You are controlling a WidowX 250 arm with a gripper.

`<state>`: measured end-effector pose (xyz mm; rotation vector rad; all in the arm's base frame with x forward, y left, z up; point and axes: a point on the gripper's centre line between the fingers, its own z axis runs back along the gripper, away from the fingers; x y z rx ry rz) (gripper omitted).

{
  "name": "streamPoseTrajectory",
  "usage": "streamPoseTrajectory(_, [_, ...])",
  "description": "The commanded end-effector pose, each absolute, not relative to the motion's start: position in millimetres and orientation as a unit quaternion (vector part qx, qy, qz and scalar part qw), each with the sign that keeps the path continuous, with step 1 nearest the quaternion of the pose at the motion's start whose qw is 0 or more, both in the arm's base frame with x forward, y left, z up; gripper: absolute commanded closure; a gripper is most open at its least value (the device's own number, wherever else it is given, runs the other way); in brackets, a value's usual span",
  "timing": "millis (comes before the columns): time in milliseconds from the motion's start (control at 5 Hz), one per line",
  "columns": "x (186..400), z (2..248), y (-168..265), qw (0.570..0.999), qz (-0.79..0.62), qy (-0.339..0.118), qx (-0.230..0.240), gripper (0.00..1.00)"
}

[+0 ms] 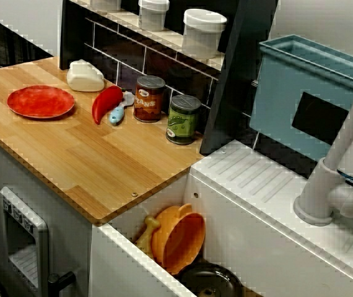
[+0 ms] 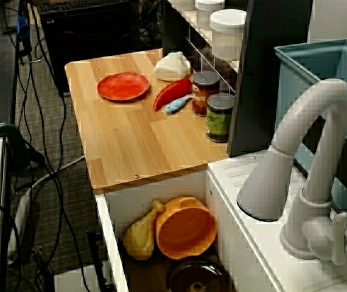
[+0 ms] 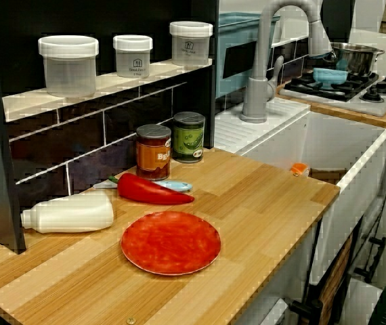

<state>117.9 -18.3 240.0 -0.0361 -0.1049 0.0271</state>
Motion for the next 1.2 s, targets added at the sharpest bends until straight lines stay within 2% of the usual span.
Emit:
streamPoseTrajectory(0, [117.9,240.0,-18.3,0.998,0.014,-0.052,-0.018,0.00])
streamPoseTrajectory(400, [137.3,219.4,1.8,0.997,-0.025,-0.052,0.045,0.00])
streamPoseTrajectory(600, [150.5,214.2,18.5,0.997,-0.020,-0.042,0.062,0.00])
streamPoseTrajectory(1000, [185.6,204.1,62.6,0.998,0.009,-0.028,0.059,0.00])
